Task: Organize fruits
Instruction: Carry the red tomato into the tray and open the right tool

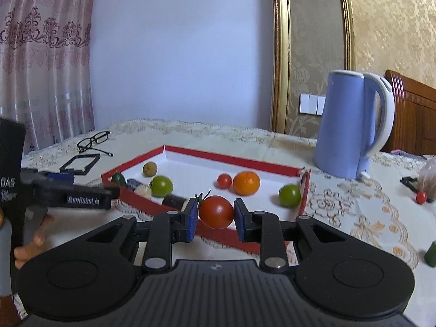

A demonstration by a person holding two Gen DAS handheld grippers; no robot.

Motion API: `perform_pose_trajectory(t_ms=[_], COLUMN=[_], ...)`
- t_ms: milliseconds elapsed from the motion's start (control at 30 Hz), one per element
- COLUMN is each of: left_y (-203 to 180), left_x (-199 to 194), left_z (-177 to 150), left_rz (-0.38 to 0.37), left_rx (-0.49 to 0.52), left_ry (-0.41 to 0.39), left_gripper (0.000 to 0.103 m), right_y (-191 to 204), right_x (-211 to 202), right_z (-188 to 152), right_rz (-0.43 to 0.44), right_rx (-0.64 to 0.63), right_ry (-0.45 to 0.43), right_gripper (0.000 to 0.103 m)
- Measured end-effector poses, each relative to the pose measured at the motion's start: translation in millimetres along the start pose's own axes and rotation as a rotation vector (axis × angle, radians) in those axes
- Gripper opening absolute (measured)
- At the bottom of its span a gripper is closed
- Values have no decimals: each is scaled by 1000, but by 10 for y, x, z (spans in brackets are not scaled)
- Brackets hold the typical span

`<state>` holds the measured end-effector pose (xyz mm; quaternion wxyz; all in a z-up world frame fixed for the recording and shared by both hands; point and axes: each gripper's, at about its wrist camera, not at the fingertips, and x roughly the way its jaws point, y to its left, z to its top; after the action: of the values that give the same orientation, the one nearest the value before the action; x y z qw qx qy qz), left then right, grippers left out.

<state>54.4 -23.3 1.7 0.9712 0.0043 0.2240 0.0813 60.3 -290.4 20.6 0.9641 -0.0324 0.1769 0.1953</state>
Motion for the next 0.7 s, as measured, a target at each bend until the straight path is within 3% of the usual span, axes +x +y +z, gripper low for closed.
perform_pose_trajectory(t_ms=[167, 367, 700], left_y=[22, 44, 116], left_x=[-12, -44, -3], left_z=[-16, -32, -38], left_rz=[-5, -11, -30], left_rx=[-19, -39, -77], left_ry=[-12, -33, -8], left_gripper=[103, 103, 103], right_y=[28, 35, 4], right_x=[61, 206, 924], right_z=[127, 296, 572], right_rz=[-4, 15, -32], right_rx=[-11, -4, 28], right_ry=[-18, -29, 26], right_gripper=[28, 28, 28])
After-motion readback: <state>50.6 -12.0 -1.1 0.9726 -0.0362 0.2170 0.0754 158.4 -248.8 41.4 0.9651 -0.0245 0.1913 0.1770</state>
